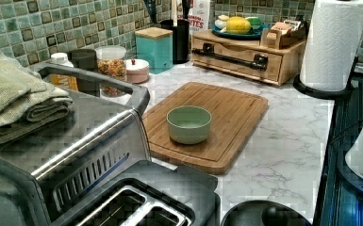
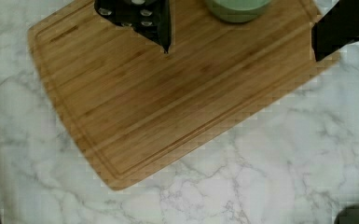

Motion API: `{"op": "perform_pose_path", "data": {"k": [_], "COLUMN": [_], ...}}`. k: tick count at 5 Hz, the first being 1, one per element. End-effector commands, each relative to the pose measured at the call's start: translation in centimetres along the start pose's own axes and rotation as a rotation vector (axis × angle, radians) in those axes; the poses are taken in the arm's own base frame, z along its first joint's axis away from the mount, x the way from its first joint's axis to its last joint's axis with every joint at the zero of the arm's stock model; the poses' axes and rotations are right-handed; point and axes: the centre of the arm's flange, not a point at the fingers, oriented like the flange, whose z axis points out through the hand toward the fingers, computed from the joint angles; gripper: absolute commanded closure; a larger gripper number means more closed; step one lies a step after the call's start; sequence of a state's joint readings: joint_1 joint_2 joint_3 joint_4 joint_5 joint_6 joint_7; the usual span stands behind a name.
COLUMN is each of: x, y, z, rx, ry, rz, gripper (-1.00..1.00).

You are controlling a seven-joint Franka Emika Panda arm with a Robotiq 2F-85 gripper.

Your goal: Open the drawer.

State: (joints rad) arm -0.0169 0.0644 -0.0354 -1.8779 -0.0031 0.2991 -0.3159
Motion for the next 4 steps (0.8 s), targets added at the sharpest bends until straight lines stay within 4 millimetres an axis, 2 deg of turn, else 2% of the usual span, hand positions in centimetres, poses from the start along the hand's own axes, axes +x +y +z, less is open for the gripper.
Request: {"op": "perform_pose_path", "data": {"k": [1,2,4], "x": [6.0,7.9,10.9], "y": [9.5,12.1,15.3], "z": [0.5,1.9,3.9], "rx": [-0.13,-0.118,-0.172], "ry": [0.079,0.118,0.115], "rz": [-0.154,-0.187,-0.199], "gripper": [-1.0,-1.0,-1.0]}}
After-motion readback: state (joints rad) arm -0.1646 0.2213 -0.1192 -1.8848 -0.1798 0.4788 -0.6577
